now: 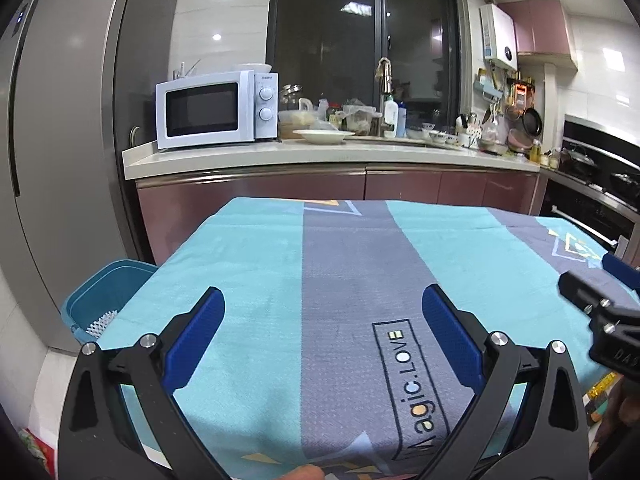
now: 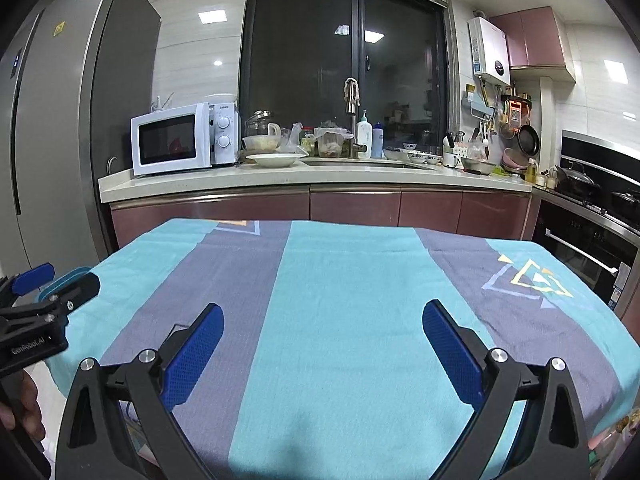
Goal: Collect trash
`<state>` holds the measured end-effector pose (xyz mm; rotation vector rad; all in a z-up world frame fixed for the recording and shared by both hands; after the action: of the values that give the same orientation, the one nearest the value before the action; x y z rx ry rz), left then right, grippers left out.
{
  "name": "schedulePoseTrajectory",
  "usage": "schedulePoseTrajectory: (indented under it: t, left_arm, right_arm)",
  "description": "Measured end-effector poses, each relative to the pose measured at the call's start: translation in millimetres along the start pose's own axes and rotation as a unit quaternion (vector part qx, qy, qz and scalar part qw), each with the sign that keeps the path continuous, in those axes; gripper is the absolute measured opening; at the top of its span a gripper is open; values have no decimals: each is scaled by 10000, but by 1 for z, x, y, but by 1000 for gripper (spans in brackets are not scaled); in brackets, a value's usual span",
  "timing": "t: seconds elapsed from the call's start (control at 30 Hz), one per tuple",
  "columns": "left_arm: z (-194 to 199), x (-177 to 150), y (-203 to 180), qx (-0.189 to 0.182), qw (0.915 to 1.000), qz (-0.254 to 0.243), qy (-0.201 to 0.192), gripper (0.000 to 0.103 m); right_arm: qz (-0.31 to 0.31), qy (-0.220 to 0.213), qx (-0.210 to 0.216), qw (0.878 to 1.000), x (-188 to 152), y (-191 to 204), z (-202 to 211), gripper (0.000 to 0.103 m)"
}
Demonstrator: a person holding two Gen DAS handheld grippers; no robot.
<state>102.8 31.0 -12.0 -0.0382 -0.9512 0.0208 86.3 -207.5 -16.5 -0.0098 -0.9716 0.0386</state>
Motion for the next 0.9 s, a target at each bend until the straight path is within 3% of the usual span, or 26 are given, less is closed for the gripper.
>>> schedulePoseTrajectory:
  t: [0.23, 0.53, 0.9]
  left_arm:
    - [14, -11, 1, -149, 9996, 33, -220, 97]
    - [33, -34, 1, -23, 9988, -36, -492, 97]
    - [65, -50, -7, -102, 9945, -165, -1026, 97]
  right_arm:
    - [62, -396, -184, 9990, -14, 5, 19, 96]
    - [133, -1056, -284, 9939, -29, 13, 47, 96]
    - [89, -1329, -300, 9906, -35, 17, 60, 96]
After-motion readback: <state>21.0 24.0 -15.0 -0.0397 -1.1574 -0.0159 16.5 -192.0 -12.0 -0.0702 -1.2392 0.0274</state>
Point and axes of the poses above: each gripper's, at about its wrist camera, not at the fingertips, and z roughly against the way its jaws point, y to its left, x to its top, the point moved 6 cm from there along -z, roughly the way its jaws point, and after that the axes turned 12 degrees about y, right-handed, at the moved point
